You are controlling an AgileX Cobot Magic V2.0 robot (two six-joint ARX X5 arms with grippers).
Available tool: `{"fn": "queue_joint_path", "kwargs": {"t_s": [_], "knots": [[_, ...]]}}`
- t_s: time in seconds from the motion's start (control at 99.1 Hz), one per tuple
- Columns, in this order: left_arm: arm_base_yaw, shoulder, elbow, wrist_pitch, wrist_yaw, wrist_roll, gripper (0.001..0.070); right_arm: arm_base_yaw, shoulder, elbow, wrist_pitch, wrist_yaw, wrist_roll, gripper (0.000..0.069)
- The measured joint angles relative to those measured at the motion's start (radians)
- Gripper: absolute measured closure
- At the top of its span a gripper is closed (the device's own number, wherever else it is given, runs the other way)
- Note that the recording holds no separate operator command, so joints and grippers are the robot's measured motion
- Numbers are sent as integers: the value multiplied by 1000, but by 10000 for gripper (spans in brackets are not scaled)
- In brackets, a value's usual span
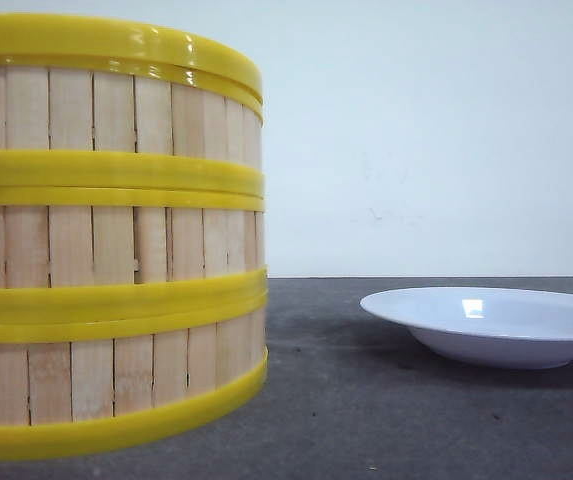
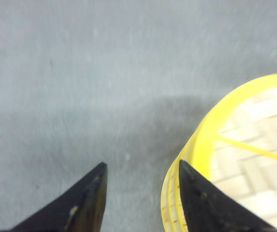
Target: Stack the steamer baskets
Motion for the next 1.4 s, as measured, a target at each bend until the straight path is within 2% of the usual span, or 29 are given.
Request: {"fn": "queue_joint_path", "kwargs": {"t_s": [0.232,0.404,0.575,0.726,1.029,1.08,1.15,1.191,1.271,1.403], "knots": [[0,-148,-109,6,15,-17,434,-212,-306,-364,84,3,8,308],[0,-213,-204,5,44,-38,434,-380,-516,-639,95,4,31,308],[0,-255,-265,2,45,-52,434,-505,-679,-861,99,-2,55,308],[0,-260,-291,8,45,-55,434,-535,-735,-941,100,-3,61,308],[0,-255,-293,17,45,-60,446,-535,-734,-946,100,-4,63,312],[0,-256,-293,17,45,-61,507,-535,-734,-946,100,-8,64,365],[0,-256,-293,17,45,-63,629,-535,-733,-946,100,-17,63,554],[0,-256,-293,17,45,-64,662,-535,-734,-946,100,-26,64,614],[0,-256,-293,19,45,-64,686,-535,-733,-946,114,-27,64,663],[0,-256,-293,25,45,-75,691,-535,-732,-946,110,-28,64,681]]}}
